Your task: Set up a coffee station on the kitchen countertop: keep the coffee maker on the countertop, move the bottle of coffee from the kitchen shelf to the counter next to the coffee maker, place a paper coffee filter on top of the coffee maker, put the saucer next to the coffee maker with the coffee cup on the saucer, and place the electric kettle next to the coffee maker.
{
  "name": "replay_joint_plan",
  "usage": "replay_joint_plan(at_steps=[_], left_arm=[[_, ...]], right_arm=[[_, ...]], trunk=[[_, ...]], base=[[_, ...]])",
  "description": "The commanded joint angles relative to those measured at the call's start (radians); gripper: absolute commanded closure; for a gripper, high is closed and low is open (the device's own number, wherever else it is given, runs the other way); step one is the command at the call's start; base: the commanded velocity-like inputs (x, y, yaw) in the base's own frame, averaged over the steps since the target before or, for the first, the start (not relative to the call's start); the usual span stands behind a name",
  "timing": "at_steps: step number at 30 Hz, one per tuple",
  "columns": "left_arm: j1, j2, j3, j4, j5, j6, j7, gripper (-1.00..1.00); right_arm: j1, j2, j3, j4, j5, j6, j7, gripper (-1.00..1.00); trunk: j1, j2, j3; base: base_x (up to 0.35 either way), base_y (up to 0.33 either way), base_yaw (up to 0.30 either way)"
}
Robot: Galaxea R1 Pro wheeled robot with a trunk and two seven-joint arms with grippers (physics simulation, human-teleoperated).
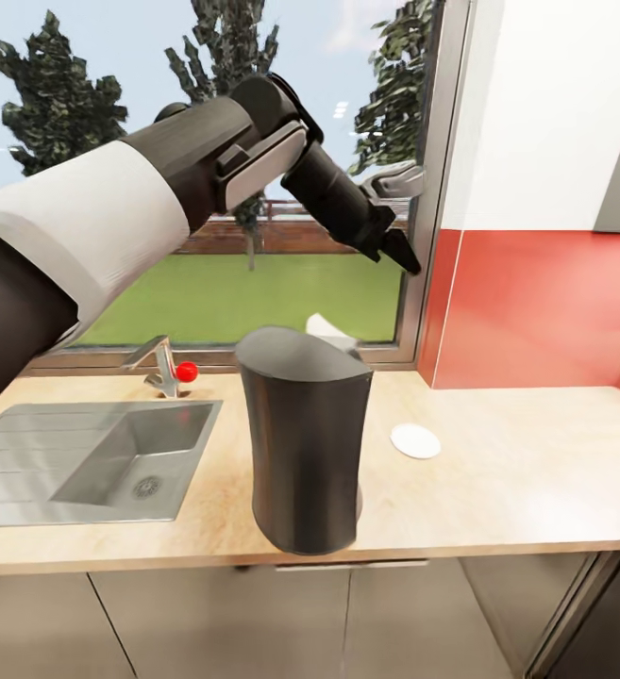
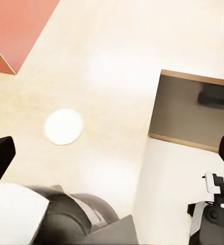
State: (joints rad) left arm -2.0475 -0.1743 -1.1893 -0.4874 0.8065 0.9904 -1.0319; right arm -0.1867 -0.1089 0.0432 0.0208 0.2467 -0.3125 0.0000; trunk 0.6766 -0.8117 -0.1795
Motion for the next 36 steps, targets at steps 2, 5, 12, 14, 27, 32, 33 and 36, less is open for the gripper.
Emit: replay_joint_plan(at_steps=[2,5,12,14,27,32,33,36], left_arm=[[-0.002,0.0,0.006,-0.002,0.003,0.004,-0.004,-1.0],[-0.002,0.0,0.022,-0.005,0.003,0.004,-0.005,-1.0],[0.0,0.073,0.029,-0.247,0.005,0.005,-0.009,-1.0],[0.003,0.121,0.029,-0.351,0.005,0.005,-0.009,-1.0],[0.079,0.357,0.048,-0.743,0.008,0.004,-0.007,-1.0],[0.084,0.367,0.051,-0.768,0.008,0.004,-0.008,-1.0],[0.084,0.368,0.052,-0.77,0.008,0.004,-0.008,-1.0],[0.085,0.37,0.052,-0.776,0.008,0.004,-0.007,-1.0]], right_arm=[[-0.001,-0.001,0.004,0.002,0.0,-0.005,0.0,-1.0],[-0.001,0.0,0.004,0.002,0.0,-0.005,0.0,-1.0],[-0.002,0.0,0.004,0.001,-0.003,-0.005,0.0,-1.0],[-0.001,0.0,0.004,0.001,-0.003,-0.005,0.0,-1.0],[-0.001,0.0,0.004,0.001,0.0,-0.005,0.0,-1.0],[-0.002,0.0,0.004,0.001,0.0,-0.005,0.0,-1.0],[-0.002,0.0,0.004,0.001,0.0,-0.005,0.0,-1.0],[-0.001,0.0,0.004,0.001,0.0,-0.005,0.0,-1.0]], trunk=[[0.0,-0.001,-0.002],[0.0,-0.001,-0.002],[0.0,-0.001,-0.002],[0.0,-0.001,-0.002],[0.0,-0.001,-0.002],[0.0,-0.001,-0.002],[0.0,-0.001,-0.002],[0.0,-0.001,-0.002]], base=[[-0.334,0.0,0.0],[-0.335,0.0,0.0],[-0.277,0.0,0.0],[-0.301,0.0,0.0],[-0.135,0.0,0.0],[-0.292,0.0,0.0],[-0.319,0.0,0.0],[-0.325,0.0,0.0]])
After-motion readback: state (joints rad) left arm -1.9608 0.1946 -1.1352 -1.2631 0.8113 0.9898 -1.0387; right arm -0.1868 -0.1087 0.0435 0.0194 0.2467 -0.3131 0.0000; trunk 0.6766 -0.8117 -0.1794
